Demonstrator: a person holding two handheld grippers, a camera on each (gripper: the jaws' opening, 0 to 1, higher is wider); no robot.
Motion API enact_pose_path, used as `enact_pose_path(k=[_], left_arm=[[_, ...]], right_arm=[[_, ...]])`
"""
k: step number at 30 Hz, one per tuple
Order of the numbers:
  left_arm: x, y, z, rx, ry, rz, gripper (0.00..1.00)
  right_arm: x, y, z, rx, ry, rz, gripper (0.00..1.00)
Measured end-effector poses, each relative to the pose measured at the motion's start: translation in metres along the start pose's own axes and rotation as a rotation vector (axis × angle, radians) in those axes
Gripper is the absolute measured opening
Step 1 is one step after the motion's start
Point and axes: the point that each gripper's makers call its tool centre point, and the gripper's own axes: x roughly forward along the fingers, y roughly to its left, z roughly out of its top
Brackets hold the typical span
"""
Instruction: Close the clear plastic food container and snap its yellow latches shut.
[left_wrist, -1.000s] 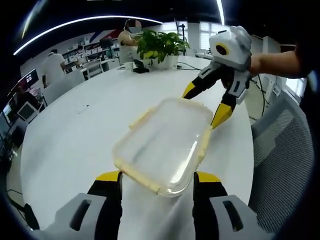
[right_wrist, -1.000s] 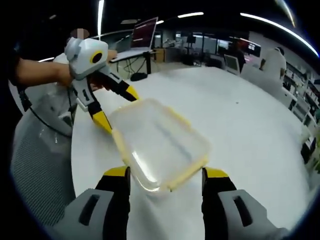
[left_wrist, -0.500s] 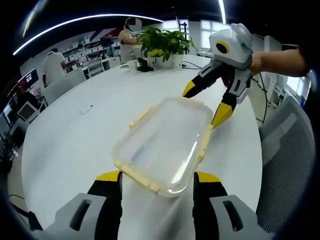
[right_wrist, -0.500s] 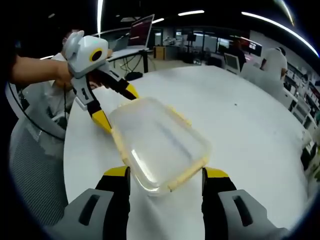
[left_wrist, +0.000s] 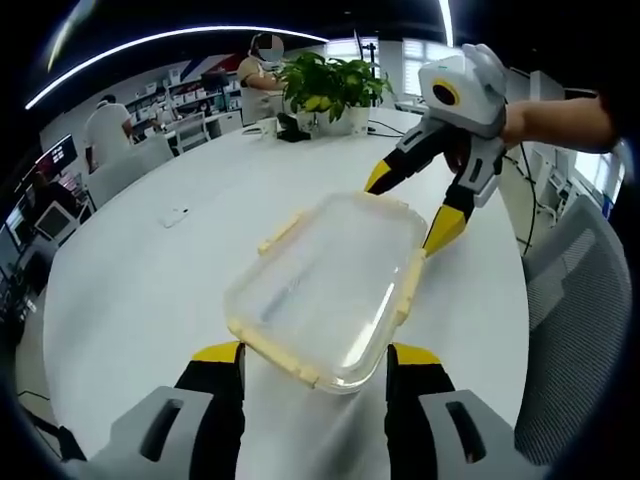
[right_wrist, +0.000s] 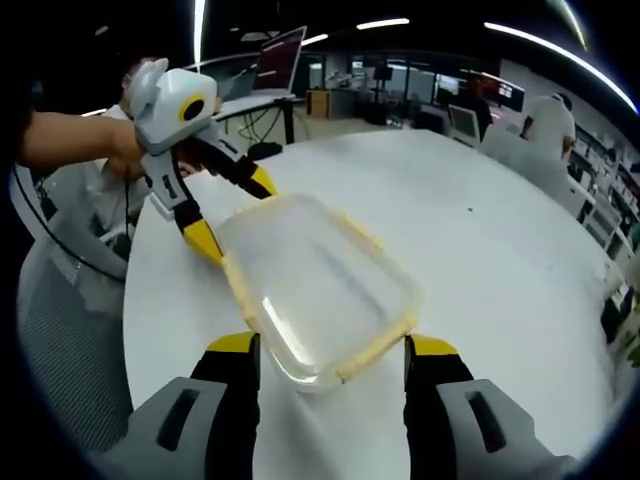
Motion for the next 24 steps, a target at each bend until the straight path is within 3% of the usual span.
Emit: enact_pose_path(k=[8,24], left_arm=[[-0.009,-0.002,0.001,-0.013,-0.019,0.015,0.55],[-0.044,-0.021,-0.008,-0.093,-0.127,0.069,0.68]], right_arm=[[-0.005,0.008,-0.003,0.012,-0.021,-0.008,0.59],[-0.036,0.030,-0.013,0.042,-0.128,-0.078,0.72]])
